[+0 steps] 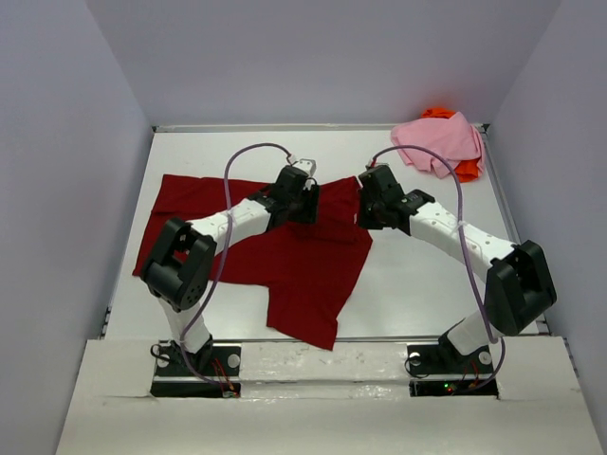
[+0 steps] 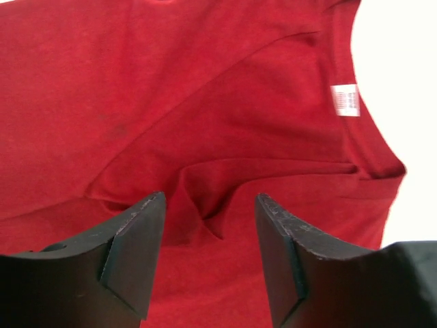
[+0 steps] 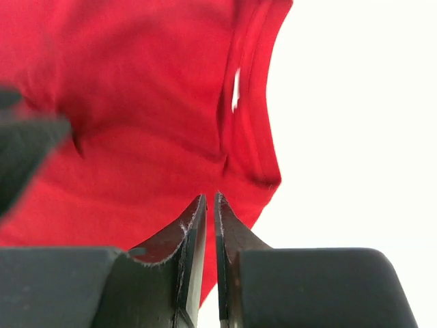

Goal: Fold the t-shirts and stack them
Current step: Fold the tshirt

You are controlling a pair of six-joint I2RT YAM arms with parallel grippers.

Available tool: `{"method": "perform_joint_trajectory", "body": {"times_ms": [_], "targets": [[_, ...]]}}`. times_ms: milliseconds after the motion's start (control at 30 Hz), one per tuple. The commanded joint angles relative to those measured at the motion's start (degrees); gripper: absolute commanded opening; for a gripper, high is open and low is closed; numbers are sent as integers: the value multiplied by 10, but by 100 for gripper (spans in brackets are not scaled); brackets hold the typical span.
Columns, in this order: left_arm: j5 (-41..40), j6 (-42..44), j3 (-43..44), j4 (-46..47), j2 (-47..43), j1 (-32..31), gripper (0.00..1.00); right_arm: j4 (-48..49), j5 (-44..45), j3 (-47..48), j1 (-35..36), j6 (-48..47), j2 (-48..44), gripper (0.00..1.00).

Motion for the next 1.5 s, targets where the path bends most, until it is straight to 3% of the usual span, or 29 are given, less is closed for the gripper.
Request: {"method": "perform_joint_trajectory", "body": {"times_ms": [0, 233, 567, 833, 933, 1033, 1167, 1300, 1467], "targets": [[-38, 27, 2, 7, 13, -11, 64, 1, -6, -13, 6, 14, -6, 15], [-43, 40, 0, 7, 34, -12, 59, 1, 11, -14, 6, 2, -19, 15], [-47, 35, -18, -21, 14, -11, 10, -1, 20, -26, 6, 0, -29, 15], [-21, 26, -69, -37, -34, -11, 1, 1, 12, -28, 6, 10, -13, 15], [-22, 17, -88, -41, -55, -11, 12, 7, -1, -26, 6, 13, -4, 15], [-27, 13, -100, -46, -78, -11, 30, 12, -22, -22, 6, 17, 10, 15], [-8, 17, -111, -53, -115, -11, 71, 16, -40, -2, 6, 21, 33, 15], [-21, 18, -108, -77, -145, -11, 77, 25, -53, 17, 6, 24, 59, 15], [-99, 5, -86, -85, -171, -6, 83, 67, -70, 27, 6, 18, 94, 8]]}}
